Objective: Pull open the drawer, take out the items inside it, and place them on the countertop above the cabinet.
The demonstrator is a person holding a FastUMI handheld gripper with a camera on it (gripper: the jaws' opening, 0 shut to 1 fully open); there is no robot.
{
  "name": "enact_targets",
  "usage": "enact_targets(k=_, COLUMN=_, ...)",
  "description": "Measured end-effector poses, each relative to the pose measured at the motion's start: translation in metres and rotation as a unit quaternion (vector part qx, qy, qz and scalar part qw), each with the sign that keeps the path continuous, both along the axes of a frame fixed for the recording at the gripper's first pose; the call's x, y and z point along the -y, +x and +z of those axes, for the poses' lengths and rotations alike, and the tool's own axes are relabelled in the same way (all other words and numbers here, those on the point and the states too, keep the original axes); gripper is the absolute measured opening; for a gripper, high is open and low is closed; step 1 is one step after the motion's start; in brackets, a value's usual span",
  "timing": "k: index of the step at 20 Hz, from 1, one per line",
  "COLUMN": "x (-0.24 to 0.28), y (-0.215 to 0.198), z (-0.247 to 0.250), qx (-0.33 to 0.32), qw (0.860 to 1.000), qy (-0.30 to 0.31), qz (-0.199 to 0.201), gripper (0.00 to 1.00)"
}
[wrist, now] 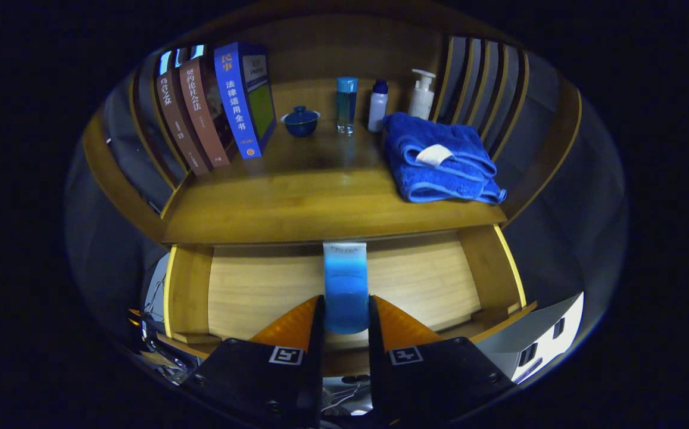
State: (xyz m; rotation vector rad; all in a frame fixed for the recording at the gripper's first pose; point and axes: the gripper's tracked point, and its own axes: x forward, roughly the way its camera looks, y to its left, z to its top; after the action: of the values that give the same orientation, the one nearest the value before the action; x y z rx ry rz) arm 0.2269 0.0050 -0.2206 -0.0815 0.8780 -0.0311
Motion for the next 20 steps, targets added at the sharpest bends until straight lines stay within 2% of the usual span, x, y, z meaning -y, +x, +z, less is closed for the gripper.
enact_targets(k=7, x=-0.01, y=0.052, z=0.0, qx=-0.012, qw=1.0, qy=-0.013, qz=0.008, gripper=0.37)
enact_targets(k=12, x=-0.012, y=0.032, z=-0.01, qx=-0.028, qw=0.999, qy=-0.026, qz=0.022, gripper=0.37)
enact_targets(k=17, x=-0.01, y=0.006, z=0.039, qx=0.021, qw=0.999, qy=-0.032, qz=0.027, gripper=0.37)
enact_targets(k=20, x=-0.014, y=0.016, z=0.083, qx=0.073, qw=0.997, qy=-0.027, qz=0.028, gripper=0.37)
